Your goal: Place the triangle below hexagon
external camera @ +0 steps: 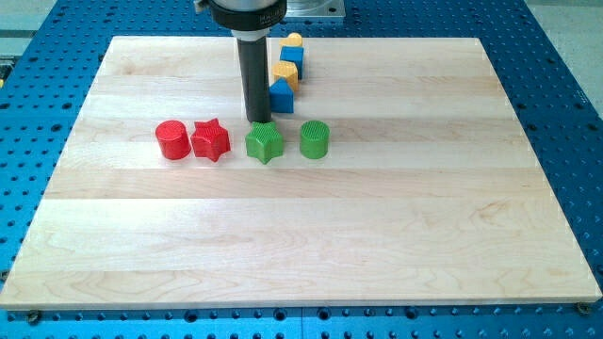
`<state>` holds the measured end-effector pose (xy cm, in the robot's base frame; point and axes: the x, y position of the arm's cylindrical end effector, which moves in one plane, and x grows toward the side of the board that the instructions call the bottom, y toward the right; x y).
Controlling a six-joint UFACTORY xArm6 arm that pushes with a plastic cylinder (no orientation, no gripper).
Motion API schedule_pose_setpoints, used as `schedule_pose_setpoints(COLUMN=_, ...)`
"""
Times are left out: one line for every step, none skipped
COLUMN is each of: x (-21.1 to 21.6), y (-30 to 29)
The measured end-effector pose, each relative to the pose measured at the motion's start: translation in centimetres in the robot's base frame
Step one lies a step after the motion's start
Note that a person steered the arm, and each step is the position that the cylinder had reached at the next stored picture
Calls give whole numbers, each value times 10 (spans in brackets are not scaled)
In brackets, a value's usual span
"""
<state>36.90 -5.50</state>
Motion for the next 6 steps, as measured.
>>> schedule_pose_setpoints(x=-5, y=7)
schedule_pose_setpoints(x=-12, y=7)
schedule_pose_setpoints(x=-18, y=7)
schedule_pose_setpoints(x=-21, y=9)
schedule_pose_setpoints(x=-21, y=10)
schedule_pose_setpoints(x=-21, y=10)
